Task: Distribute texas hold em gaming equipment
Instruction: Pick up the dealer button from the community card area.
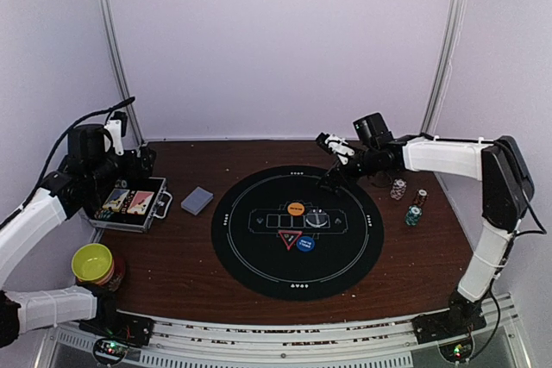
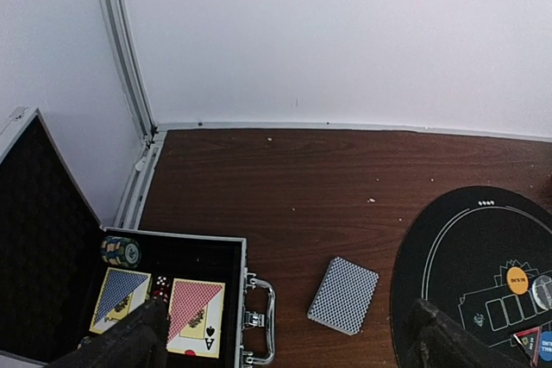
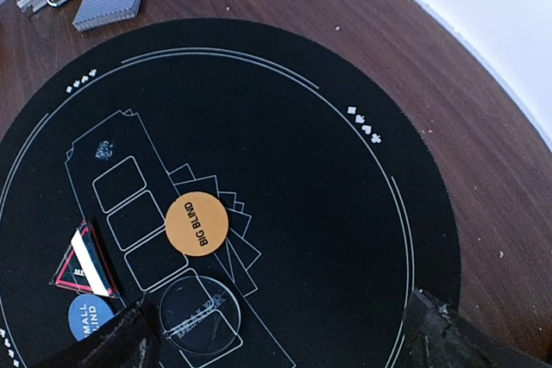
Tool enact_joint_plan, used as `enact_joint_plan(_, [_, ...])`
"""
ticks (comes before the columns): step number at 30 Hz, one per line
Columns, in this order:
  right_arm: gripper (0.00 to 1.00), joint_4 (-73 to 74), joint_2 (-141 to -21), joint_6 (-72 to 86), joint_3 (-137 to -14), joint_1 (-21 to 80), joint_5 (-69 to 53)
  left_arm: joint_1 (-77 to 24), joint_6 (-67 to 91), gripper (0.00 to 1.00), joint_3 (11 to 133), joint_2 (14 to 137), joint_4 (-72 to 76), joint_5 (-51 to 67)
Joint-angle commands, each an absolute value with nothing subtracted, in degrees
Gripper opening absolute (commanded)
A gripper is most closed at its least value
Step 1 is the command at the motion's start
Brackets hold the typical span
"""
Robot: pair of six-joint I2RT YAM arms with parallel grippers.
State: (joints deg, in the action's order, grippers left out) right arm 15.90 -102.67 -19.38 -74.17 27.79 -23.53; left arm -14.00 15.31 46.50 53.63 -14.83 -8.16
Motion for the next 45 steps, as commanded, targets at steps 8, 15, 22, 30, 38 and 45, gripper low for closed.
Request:
enact_joint_plan(8, [1.00, 29.3, -115.0, -18.9, -88.6, 33.1, -16.7, -14.4, 16.4, 0.98, 43.6, 50.0, -12.2, -7.0])
enact_joint_plan(15, [1.00, 31.5, -118.9, -18.3, -88.4, 35.6, -9.6, -14.4, 16.2, 0.98, 45.2, 52.9, -14.0, -6.0])
enact_joint_plan(22, [0.97, 32.3, -119.6, -17.1, -86.9, 35.5, -6.5, -14.4, 16.3, 0.98, 45.0, 51.9, -14.0, -6.8])
enact_joint_plan(30, [0.95, 35.8, -120.1, -18.4, -87.0, 35.5, -10.4, -14.4, 16.2, 0.98, 45.0, 53.1, -14.0, -6.4])
enact_joint_plan(38, [0.98, 37.3, -118.9, -19.6, -86.2, 35.5, -13.8, -14.4, 16.1, 0.98, 44.9, 53.1, -14.0, -6.6])
enact_joint_plan(45, [0.97, 36.4, -118.5, -20.0, -83.3, 35.7, -12.4, -14.4, 16.0, 0.98, 45.0, 53.2, -13.9, -6.5])
